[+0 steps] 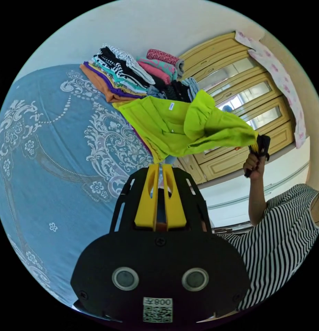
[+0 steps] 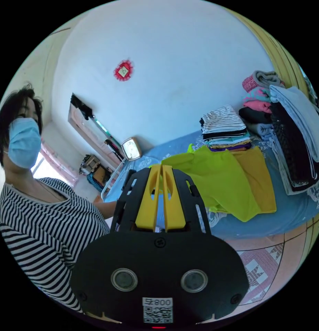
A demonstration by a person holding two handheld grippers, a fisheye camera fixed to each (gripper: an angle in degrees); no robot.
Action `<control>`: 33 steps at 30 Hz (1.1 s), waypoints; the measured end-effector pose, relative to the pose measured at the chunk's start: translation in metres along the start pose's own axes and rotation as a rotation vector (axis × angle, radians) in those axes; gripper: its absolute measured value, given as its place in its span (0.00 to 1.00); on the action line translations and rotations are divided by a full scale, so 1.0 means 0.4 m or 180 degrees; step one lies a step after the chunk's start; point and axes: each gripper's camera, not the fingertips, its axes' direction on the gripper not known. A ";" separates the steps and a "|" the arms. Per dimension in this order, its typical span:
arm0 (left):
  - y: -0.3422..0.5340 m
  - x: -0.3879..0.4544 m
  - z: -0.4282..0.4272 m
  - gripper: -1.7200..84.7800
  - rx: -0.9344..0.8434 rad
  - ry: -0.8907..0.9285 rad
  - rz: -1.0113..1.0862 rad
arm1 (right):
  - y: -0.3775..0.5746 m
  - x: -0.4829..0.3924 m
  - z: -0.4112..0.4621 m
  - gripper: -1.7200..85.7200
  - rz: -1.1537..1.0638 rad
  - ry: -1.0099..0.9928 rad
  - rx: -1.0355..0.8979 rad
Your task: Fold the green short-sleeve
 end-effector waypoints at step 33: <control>0.450 -0.727 0.221 0.05 -0.0374 0.0675 -0.1378 | 0.012 0.859 -0.894 0.02 0.0604 -0.0369 0.0561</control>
